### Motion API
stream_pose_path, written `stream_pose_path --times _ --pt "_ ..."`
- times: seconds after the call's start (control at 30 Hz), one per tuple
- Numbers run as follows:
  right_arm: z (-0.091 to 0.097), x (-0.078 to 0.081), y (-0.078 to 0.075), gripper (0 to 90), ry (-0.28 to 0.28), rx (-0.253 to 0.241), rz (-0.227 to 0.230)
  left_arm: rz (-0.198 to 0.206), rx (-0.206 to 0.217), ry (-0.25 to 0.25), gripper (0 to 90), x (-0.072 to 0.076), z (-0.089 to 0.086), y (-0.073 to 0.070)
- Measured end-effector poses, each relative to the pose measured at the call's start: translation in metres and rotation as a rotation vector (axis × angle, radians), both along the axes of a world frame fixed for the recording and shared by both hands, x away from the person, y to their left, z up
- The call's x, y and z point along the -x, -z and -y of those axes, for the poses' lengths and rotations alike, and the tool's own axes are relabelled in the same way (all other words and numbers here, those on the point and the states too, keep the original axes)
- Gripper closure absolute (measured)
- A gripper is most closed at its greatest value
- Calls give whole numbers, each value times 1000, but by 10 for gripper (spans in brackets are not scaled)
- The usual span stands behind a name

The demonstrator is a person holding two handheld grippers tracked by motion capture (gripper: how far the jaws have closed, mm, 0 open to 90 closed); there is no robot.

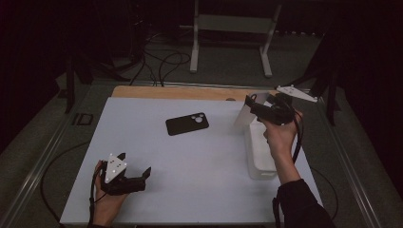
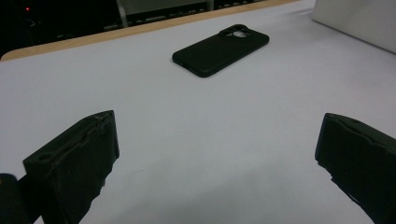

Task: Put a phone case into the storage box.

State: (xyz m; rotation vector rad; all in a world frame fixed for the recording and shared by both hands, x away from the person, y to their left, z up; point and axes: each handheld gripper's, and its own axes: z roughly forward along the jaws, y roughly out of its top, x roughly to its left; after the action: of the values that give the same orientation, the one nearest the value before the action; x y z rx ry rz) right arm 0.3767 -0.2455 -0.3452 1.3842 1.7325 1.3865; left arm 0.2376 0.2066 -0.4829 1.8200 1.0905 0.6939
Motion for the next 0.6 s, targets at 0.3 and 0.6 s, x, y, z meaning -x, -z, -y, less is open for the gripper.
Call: stream_pose_path --times 0.3,0.6 --pt "3 -11 -2 169 33 30 -5 0 2 -1 0 0 -1 0" --pt "8 -21 -1 168 66 68 -12 0 2 -1 0 0 -1 0"
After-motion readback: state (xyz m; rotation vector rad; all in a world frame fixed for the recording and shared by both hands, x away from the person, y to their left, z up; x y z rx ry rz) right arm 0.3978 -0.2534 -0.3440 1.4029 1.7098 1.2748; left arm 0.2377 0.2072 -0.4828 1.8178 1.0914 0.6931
